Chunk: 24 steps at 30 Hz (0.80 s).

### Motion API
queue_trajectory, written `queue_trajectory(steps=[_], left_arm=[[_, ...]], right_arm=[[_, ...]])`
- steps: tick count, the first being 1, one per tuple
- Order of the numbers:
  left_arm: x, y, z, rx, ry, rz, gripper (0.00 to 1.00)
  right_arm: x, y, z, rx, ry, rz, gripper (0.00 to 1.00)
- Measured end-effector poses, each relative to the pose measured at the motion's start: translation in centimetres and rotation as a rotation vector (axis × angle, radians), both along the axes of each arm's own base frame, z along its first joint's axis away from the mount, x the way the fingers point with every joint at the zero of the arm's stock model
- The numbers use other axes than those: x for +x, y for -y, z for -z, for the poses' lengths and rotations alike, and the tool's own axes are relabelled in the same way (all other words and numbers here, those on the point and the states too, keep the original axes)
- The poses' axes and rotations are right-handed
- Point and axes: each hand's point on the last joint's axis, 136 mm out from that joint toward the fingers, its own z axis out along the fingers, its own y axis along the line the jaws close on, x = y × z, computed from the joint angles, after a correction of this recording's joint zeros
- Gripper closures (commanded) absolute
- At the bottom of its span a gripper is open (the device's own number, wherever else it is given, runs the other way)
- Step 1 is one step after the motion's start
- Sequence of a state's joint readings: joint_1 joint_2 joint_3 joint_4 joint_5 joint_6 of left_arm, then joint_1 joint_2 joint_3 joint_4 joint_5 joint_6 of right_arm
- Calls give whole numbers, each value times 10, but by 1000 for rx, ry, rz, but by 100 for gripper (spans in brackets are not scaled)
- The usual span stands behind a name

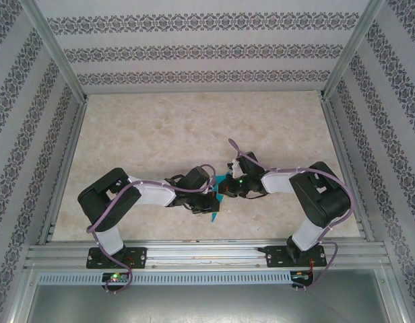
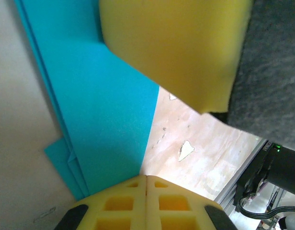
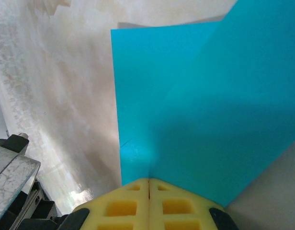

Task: Fold a paper plane with a square sheet of paper (fold left side to right side)
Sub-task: Fold the wing for the fifth time at the center of the table.

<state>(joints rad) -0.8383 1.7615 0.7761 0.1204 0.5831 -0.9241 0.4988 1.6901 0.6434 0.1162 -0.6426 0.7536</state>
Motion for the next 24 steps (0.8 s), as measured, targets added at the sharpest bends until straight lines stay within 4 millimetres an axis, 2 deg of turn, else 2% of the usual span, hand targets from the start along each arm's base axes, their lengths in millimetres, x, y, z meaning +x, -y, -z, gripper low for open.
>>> queue_trajectory(steps=[5, 14, 24], left_arm=[[-1, -1, -8, 0, 0, 1, 86], [3, 8, -38, -63, 31, 6, 87], [-7, 3, -31, -58, -19, 6, 89]], right_arm=[[0, 0, 0, 20, -16, 0, 100], [0, 0, 0, 23, -19, -3, 100], [-1, -1, 0, 28, -22, -8, 100]])
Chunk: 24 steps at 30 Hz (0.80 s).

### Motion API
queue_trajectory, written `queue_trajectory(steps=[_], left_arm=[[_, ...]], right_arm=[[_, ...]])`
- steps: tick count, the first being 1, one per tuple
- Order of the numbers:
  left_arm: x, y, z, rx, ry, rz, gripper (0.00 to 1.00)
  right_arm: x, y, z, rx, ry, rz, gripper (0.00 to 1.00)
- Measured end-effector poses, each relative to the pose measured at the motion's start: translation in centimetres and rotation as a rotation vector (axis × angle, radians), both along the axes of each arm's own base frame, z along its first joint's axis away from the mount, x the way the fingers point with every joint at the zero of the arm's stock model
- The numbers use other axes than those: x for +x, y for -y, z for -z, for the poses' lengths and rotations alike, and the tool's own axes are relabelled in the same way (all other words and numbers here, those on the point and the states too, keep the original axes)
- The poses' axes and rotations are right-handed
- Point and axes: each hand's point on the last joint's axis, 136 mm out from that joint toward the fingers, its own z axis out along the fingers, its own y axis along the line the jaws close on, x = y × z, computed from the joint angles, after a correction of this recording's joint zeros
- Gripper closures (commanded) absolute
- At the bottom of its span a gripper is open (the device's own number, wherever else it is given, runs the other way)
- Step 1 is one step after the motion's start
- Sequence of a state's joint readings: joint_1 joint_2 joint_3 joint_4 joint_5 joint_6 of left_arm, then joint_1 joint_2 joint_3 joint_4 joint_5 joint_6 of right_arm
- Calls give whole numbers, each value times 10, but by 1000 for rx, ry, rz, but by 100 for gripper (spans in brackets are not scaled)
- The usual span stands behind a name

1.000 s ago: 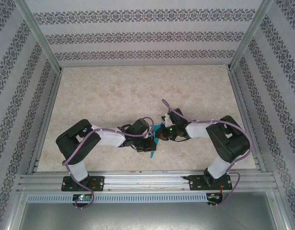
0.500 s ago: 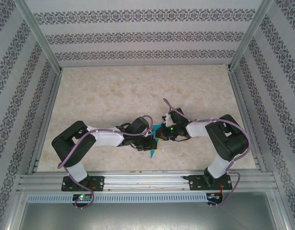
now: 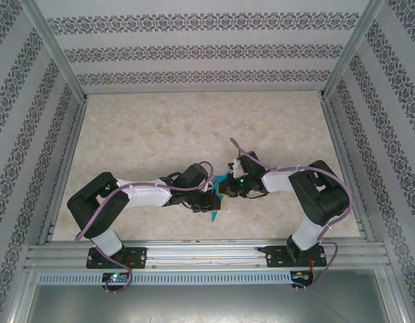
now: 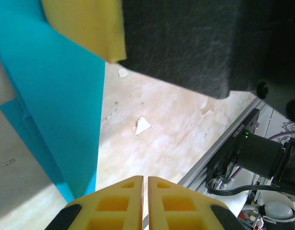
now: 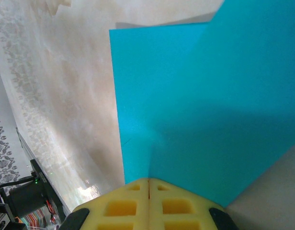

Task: Fold a paper plane with a square sheet of paper (fold left side to right side)
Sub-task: Fold the wing for the fifth time at the center of the table.

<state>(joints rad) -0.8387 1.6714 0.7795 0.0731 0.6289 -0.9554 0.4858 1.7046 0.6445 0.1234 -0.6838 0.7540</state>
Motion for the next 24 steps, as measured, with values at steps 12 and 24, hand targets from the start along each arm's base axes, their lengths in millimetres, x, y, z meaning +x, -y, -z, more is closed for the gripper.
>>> queue_trajectory(steps=[12, 24], left_arm=[[-21, -9, 17, 23, -66, 4, 89], [-21, -5, 14, 7, -64, 6, 89]], right_arm=[[0, 0, 0, -7, -11, -1, 100], [0, 0, 1, -17, -15, -14, 100]])
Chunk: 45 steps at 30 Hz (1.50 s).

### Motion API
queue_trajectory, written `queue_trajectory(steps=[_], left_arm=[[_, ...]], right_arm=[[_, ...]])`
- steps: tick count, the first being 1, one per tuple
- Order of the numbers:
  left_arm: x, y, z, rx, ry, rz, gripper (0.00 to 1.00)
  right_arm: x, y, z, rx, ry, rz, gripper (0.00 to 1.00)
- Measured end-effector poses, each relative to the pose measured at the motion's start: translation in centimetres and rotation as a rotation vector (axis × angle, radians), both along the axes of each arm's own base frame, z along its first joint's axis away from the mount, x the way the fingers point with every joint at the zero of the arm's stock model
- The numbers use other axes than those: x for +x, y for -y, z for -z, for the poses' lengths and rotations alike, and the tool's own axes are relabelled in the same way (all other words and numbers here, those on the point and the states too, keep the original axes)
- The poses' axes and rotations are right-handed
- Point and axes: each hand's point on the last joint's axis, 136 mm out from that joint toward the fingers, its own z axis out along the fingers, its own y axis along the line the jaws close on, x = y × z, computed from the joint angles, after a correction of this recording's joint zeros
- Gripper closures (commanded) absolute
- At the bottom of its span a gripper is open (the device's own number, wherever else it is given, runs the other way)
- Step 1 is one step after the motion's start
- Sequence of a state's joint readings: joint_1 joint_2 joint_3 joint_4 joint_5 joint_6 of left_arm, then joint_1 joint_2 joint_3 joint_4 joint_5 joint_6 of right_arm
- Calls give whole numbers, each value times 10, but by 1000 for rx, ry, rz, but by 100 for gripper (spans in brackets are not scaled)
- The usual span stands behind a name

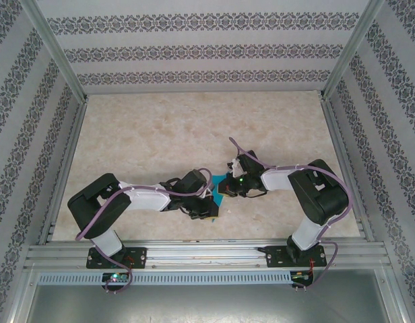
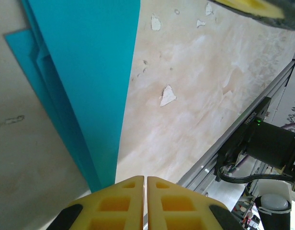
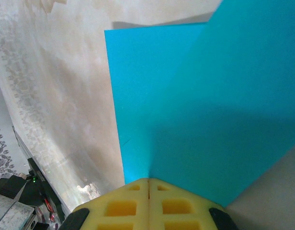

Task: Fold a paper plane with a square sheet of paper (fold left side to right side)
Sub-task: Fold the wing for the fifth time at the center of the table.

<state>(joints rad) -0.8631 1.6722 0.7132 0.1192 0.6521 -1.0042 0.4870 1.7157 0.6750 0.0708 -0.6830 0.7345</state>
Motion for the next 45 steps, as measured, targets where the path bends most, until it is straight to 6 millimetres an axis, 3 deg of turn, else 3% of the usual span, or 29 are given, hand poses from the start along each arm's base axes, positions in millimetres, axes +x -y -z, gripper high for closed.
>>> queue_trajectory(steps=[13, 38, 45], left_arm=[[-2, 0, 12, 5, -19, -9, 89], [-7, 0, 17, -19, -12, -15, 90], [-23, -3, 18, -18, -12, 5, 90]], right_arm=[[0, 0, 0, -4, -3, -3, 100], [0, 1, 0, -13, -10, -4, 100], [0, 0, 1, -18, -10, -12, 100]])
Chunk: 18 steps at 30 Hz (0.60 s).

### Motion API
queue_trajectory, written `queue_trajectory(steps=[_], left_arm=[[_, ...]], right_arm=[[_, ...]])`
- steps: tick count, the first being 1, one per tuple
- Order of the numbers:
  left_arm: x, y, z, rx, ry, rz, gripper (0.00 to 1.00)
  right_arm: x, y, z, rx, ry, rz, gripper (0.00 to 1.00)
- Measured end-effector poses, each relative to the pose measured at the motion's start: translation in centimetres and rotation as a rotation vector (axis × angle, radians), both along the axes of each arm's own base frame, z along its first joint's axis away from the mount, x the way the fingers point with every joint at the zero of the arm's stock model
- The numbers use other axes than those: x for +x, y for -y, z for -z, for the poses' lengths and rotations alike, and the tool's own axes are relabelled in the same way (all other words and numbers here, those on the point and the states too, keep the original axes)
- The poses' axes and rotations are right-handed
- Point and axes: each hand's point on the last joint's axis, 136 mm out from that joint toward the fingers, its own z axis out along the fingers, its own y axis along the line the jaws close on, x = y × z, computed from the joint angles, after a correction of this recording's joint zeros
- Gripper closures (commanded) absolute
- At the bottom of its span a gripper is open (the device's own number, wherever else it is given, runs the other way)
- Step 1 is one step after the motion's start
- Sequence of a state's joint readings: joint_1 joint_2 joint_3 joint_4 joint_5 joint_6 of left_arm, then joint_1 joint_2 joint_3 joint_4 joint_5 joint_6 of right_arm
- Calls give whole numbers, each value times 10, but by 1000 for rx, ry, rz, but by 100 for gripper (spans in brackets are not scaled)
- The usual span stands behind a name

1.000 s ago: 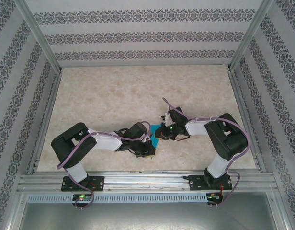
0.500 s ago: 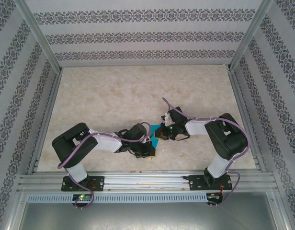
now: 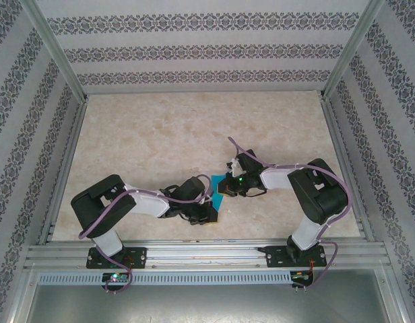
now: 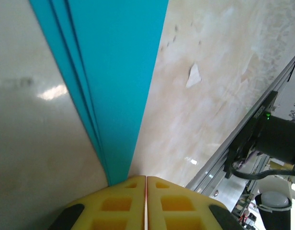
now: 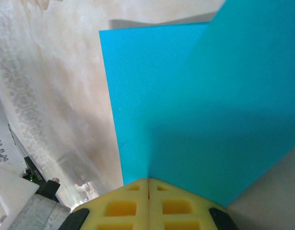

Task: Fold a paper plane with a square sheet of paper (fold left side to right side)
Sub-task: Fold the wing for the fifth time at the center of the table.

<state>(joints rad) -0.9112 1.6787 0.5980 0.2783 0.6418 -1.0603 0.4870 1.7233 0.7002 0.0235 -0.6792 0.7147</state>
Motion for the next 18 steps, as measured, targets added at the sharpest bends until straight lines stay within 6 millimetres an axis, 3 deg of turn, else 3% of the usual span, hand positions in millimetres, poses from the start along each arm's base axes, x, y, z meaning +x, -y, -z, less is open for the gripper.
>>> queue_trajectory(steps=[12, 18], left_arm=[[-15, -9, -11, 19, -9, 16, 90], [8, 2, -41, -32, 54, 6, 90]], right_arm=[[0, 0, 0, -3, 0, -5, 100], [-1, 0, 0, -3, 0, -7, 100]])
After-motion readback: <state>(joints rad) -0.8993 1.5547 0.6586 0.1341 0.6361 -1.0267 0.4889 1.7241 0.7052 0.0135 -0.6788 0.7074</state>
